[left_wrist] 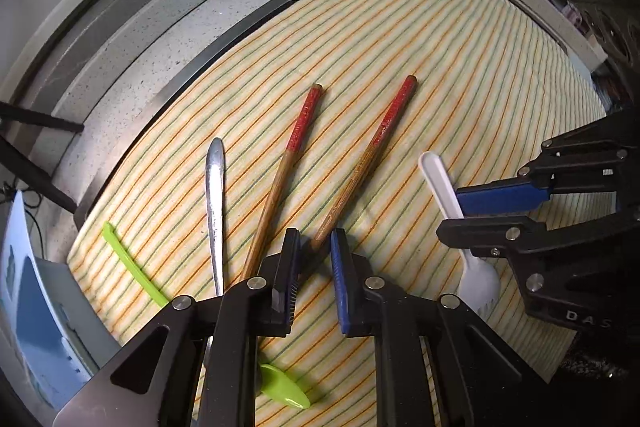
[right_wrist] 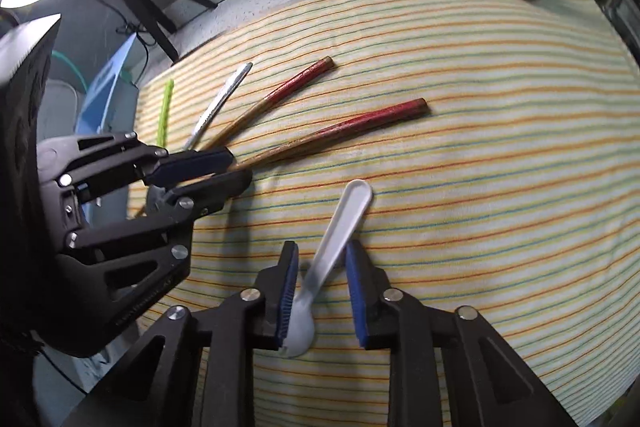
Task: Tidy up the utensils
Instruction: 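Grasp a red-tipped chopstick with the left gripper while the right gripper grasps the white plastic fork, then carry the chopstick into the basket with the left gripper while the right gripper drops the white fork there, then grasp the last chopstick with the left gripper while the right gripper grasps the green plastic spoon, then carry the chopstick into the basket with the left gripper while the right gripper drops the green spoon there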
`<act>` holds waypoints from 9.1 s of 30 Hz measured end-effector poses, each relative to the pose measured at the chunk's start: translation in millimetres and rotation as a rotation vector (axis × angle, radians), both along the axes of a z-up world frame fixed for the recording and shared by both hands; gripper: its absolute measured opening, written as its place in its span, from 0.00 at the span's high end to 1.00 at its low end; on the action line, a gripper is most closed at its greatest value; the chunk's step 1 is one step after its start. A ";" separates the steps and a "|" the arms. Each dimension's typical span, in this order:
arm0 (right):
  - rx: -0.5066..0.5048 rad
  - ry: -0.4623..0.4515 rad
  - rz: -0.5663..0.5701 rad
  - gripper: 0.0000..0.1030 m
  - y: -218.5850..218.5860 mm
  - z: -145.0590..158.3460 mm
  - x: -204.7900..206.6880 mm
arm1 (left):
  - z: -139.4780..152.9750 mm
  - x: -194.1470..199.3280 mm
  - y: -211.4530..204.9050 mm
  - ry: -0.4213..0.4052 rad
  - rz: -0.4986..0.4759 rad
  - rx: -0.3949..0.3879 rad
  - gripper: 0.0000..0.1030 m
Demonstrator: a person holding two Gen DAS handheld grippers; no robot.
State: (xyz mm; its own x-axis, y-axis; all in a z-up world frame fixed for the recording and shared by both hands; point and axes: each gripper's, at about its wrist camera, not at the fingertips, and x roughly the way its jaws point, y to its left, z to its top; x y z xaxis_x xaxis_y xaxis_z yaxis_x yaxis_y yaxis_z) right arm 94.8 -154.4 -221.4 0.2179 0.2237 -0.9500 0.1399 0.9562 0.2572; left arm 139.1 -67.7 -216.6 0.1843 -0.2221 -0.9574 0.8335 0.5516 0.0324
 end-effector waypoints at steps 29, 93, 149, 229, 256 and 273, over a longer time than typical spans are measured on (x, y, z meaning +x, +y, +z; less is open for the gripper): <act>0.095 -0.025 -0.073 0.91 -107.5 9.6 -12.7 | 2.7 -17.9 -32.2 0.062 0.298 -0.196 0.94; 0.166 -0.293 0.494 0.73 198.1 110.0 69.7 | 90.1 -25.4 264.5 -0.199 1.008 -0.338 0.82; 0.005 0.074 0.704 0.73 144.3 -4.4 78.8 | 92.4 -93.7 201.7 -0.150 0.918 -0.411 0.75; 0.258 -0.010 -0.010 0.94 -98.3 15.7 6.0 | 22.4 -66.2 71.0 0.063 0.532 -0.263 0.94; 0.240 -0.222 0.349 0.94 83.8 112.5 56.9 | 94.8 -39.7 196.2 -0.199 0.782 -0.303 0.94; 0.287 -0.210 0.430 0.94 187.6 99.3 91.8 | 84.6 -3.1 262.8 -0.157 0.916 -0.335 0.94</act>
